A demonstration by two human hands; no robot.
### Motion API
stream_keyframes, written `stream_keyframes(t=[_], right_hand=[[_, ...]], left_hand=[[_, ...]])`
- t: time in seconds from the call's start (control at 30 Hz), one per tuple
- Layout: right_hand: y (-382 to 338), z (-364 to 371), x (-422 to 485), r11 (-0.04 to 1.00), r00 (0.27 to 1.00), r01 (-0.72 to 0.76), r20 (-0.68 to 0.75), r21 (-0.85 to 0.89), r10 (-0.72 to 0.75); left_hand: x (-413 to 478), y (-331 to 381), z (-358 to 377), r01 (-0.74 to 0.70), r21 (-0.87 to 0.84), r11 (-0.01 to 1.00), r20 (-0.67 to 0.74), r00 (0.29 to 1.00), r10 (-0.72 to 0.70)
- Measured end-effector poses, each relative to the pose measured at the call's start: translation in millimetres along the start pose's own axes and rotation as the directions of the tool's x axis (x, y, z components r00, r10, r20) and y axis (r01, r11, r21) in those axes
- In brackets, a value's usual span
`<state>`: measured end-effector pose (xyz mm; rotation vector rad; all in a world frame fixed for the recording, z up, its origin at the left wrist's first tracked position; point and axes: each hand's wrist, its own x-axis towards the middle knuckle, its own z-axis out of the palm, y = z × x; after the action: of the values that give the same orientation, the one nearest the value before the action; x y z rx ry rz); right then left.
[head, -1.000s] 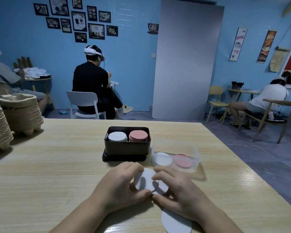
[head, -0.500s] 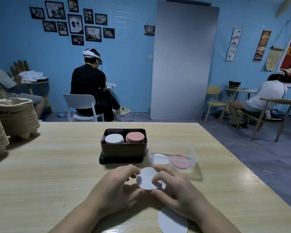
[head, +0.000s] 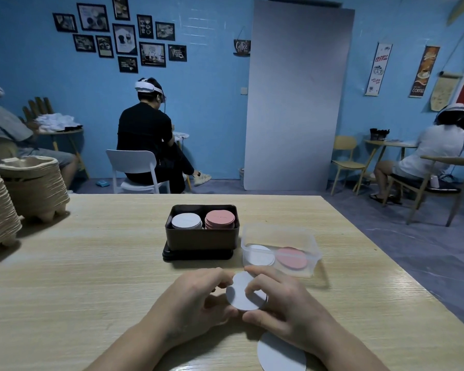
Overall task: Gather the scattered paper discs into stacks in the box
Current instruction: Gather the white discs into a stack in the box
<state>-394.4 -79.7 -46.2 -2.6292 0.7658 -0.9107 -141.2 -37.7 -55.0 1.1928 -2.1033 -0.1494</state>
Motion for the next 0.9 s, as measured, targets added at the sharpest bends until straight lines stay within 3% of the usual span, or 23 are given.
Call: stream_keyframes(t=[0.67,0.9], right_hand=[[-3.6,1.4,4.3,0.998,0.998,0.008,0.057,0.058,-0.011],[-1.8,1.4,11.6,0.999,0.997,0.018,0.078,-0.037,-0.015]], left_hand=[[1.5,3.9,-0.6,0.007,0.003,1.0,0.011,1.0,-0.007],[0.6,3.6,-3.6,0.004,0.022,1.0,0.007,1.0,-0.004]])
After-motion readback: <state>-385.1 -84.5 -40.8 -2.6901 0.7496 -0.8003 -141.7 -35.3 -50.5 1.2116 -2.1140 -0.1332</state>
